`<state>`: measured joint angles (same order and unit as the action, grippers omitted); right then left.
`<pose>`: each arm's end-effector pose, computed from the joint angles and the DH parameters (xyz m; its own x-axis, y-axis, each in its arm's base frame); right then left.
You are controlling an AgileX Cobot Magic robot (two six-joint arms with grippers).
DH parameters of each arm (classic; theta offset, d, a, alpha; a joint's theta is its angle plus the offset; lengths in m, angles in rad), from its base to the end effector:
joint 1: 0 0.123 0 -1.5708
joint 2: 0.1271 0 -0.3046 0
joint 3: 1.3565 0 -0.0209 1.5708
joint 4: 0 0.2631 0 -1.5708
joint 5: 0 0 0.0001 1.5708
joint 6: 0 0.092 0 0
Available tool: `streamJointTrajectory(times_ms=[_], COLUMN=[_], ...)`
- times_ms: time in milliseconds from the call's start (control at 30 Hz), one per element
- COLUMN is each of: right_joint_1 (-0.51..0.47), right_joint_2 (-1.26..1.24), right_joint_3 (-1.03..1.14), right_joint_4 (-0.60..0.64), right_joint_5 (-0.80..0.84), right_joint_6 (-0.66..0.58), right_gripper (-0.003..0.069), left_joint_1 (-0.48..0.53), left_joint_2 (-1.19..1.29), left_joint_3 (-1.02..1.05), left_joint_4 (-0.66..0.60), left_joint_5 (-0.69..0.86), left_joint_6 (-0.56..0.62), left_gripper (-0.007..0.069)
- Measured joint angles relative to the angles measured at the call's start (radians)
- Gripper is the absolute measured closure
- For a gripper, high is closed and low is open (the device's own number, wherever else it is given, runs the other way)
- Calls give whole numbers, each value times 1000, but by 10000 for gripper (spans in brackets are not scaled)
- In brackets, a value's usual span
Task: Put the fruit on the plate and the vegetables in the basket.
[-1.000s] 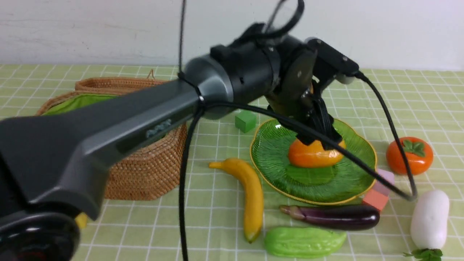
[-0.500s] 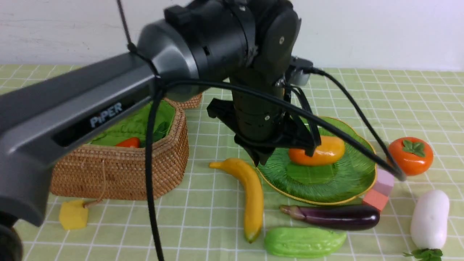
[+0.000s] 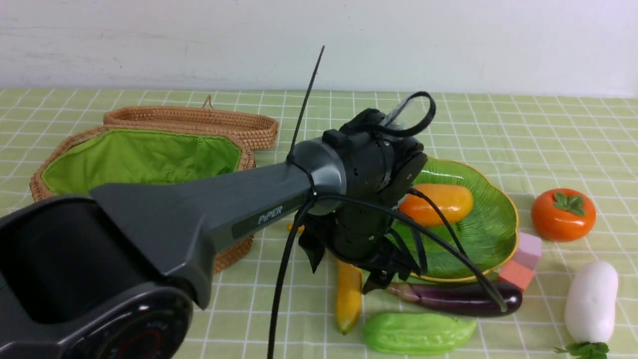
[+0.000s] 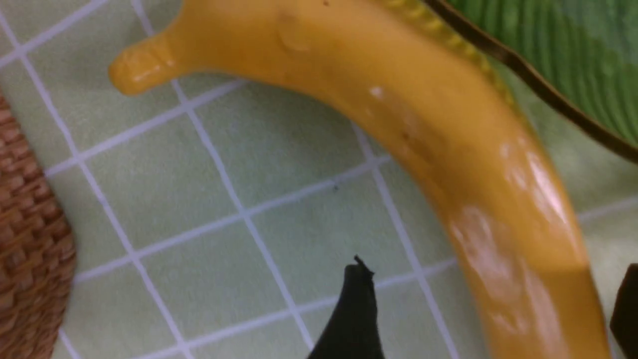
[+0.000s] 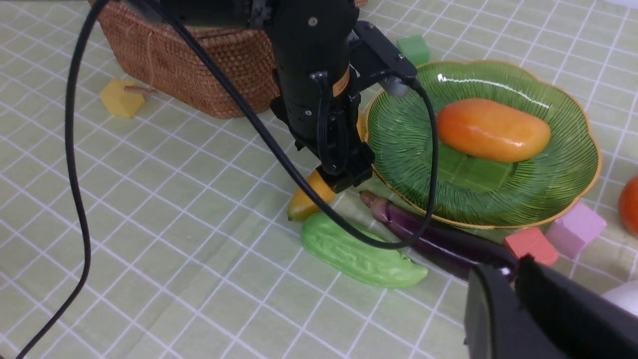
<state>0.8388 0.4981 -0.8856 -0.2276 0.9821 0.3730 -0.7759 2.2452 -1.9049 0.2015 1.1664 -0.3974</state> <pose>0.0509 0.0308 0.3971 -0.4587 -0.1539 -0.8752 -0.5247 0.8418 0.1270 0.3637 -0.3332 0.1999 -0.8779 0.4319 -0.2069 0.4145 0.9017 0.1233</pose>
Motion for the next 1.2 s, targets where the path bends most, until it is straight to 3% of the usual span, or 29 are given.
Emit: streamJointTrajectory(times_ms=[67,267,300,333,833,967,1000,1067,1100,1133,1200], right_joint_1=[0,0,0,0,0,0,0,0,0,0,0], right_joint_2=[0,0,0,0,0,0,0,0,0,0,0], right_joint_3=[0,0,0,0,0,0,0,0,0,0,0], right_joint_4=[0,-1,-1,-1,-19,-29,-37,-55,-57,-65,-76], right_joint_5=[0,0,0,-1,-11,-29,-36,-55,-58,-67,-79], right_joint_6=[0,0,0,0,0,0,0,0,0,0,0], right_gripper=[574,573,571,571,571,571,571,571,571,571,571], left_joint_1=[7,34,37,39,44,45,45,45,45,45,44], left_joint_2=[14,40,40,40,-134,-185,-189,-180,-178,-160,-124], left_joint_3=[0,0,0,0,-95,-180,-195,-206,-206,-206,-206], left_joint_4=[2,-2,0,3,51,33,1,-131,-142,-223,-320], left_joint_5=[-12,8,26,36,58,68,68,52,50,32,5], left_joint_6=[-2,-11,-11,-11,-48,152,255,603,630,816,1027], left_gripper=[26,202,286,319,315,315,315,315,315,315,315])
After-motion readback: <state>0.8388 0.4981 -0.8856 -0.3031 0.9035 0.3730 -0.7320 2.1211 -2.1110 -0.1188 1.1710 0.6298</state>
